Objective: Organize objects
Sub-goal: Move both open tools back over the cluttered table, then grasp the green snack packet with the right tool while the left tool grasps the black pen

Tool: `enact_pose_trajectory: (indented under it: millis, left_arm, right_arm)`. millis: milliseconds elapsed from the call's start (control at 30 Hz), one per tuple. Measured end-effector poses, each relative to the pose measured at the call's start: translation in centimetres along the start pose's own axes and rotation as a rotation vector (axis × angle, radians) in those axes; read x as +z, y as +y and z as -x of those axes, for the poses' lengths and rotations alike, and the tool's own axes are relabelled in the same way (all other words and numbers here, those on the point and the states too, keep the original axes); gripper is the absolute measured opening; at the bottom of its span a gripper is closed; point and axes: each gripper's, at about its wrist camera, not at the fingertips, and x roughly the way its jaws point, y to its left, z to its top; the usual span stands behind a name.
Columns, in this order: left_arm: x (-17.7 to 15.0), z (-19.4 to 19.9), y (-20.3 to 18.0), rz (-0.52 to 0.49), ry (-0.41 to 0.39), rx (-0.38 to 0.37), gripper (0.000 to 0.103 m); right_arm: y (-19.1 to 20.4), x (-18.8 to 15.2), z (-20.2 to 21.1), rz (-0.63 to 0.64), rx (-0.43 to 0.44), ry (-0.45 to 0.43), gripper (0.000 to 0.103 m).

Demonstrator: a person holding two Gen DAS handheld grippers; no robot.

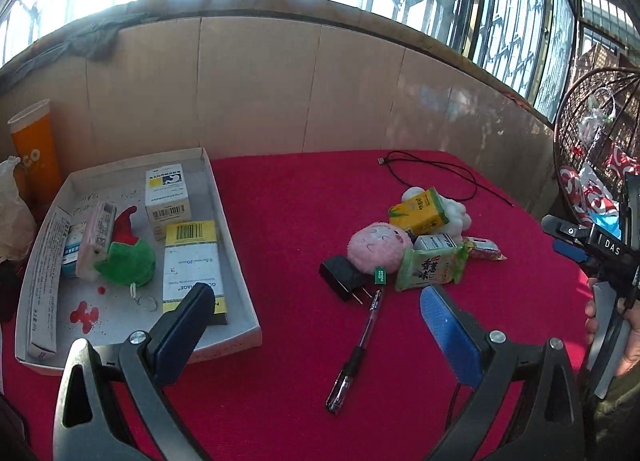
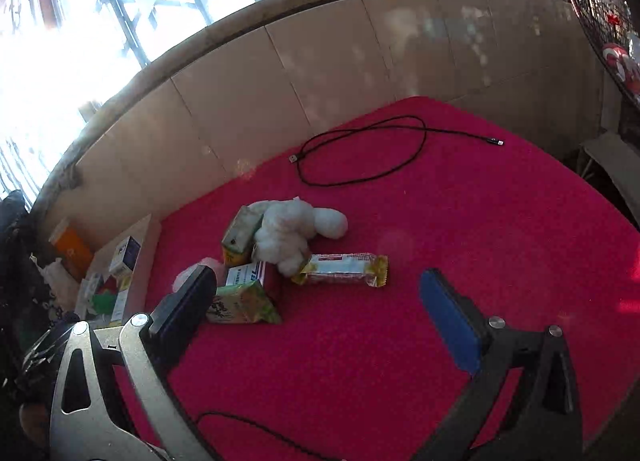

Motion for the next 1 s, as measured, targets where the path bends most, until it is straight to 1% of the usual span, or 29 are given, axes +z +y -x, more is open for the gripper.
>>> enact_pose_trajectory:
  millis: [100,200,300,367,433,500,600,633,733,800,867,900,933,1000]
  left_arm:
    - [-0.5,-0.9,-0.8,-0.041,0.038,-0.019,0.103]
    - [-0.9,-1.5,-0.9,-0.048,0.065,-0.036,0.103]
    - [-1.5,-1.6,-0.7,-0.055,0.077,-0.037,0.103]
    - [-1.9,-1.7,-0.5,-0.063,0.087,-0.028,0.103]
    - [-2.2,-1.8,-0.5,-0.071,0.095,-0.029,0.103]
    - [-2.5,-1.9,-0.5,-0.079,0.1,-0.038,0.103]
    - [-2.6,-2.0,-0.6,-0.087,0.104,-0.047,0.103]
    - [-2.7,-2.0,-0.7,-0.088,0.104,-0.05,0.103]
    - [-2.7,-2.2,-0.6,-0.087,0.107,-0.056,0.103]
    - [-2.7,-2.2,-0.6,-0.086,0.109,-0.059,0.103]
    - [-2.7,-2.2,-0.7,-0.088,0.109,-0.062,0.103]
    - [-2.7,-2.2,-0.8,-0.088,0.108,-0.063,0.103]
    - [-2.7,-2.1,-0.8,-0.089,0.107,-0.066,0.103]
    - [-2.8,-2.1,-0.9,-0.093,0.107,-0.069,0.103]
  right_arm:
    - [1.7,-0.4,-1.3,0.093,0.042,0.032,0.103]
    - [4.6,-0.9,-3.3,0.235,0.074,0.05,0.102]
    - [7.6,-1.3,-5.6,0.376,0.104,0.071,0.1]
    - [9.0,-1.4,-7.2,0.419,0.127,0.1,0.097]
    - [10.2,-1.7,-8.7,0.454,0.147,0.123,0.097]
    - [11.2,-2.1,-9.8,0.492,0.145,0.139,0.097]
    - [11.7,-2.9,-10.9,0.522,0.132,0.173,0.097]
    - [11.6,-3.1,-10.9,0.522,0.139,0.188,0.097]
    - [11.4,-3.6,-10.0,0.545,0.17,0.195,0.097]
    - [11.3,-3.7,-8.9,0.529,0.241,0.231,0.097]
    - [11.0,-3.9,-7.9,0.49,0.326,0.286,0.097]
    - [10.9,-4.1,-7.3,0.479,0.349,0.294,0.097]
    - [10.7,-4.3,-6.8,0.482,0.344,0.286,0.097]
    - [10.3,-4.4,-6.1,0.492,0.291,0.248,0.097]
